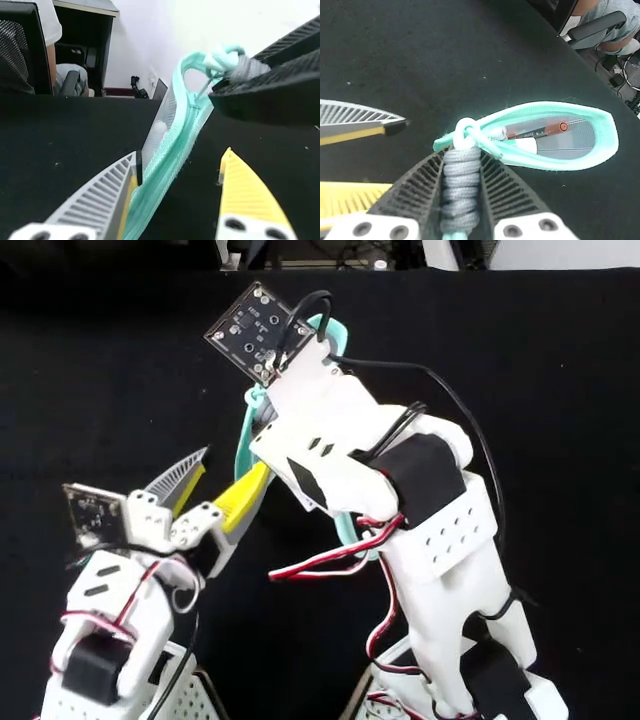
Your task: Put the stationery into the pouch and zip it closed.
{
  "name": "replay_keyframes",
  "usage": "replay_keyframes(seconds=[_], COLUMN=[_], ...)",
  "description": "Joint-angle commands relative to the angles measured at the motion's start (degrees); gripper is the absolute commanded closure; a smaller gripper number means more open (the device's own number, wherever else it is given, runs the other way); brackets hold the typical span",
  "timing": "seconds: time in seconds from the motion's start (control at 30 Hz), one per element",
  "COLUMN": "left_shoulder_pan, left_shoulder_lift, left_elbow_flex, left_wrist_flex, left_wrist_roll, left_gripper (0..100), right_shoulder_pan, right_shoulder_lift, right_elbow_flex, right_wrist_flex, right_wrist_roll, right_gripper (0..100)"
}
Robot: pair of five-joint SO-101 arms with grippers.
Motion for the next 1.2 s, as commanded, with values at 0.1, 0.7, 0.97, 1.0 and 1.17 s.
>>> replay_keyframes(seconds=[0.1,0.7,0.97,1.0,1.17], left_shoulder_pan=[-0.22,0.04,0.04,0.04,0.04], left_shoulder_lift=[12.04,21.27,6.15,4.48,0.00], left_elbow_flex=[-2.33,-9.27,-9.98,-8.48,-2.77], left_wrist_flex=[-9.58,-5.80,4.75,4.75,5.01], left_wrist_roll=[-0.09,0.35,-0.35,-0.70,-2.99], left_gripper=[73,97,97,97,97], right_shoulder_pan=[-0.97,4.04,5.10,5.36,9.05], right_shoulder_lift=[-0.57,-0.57,-0.48,-0.22,1.54], right_elbow_flex=[-0.48,-0.22,-0.92,-1.01,-0.75], right_wrist_flex=[-0.88,1.14,-1.14,-2.90,-11.87], right_wrist_roll=[-0.18,-0.18,-0.09,-0.09,-0.09], right_gripper=[98.5,98.5,98.6,98.6,98.6])
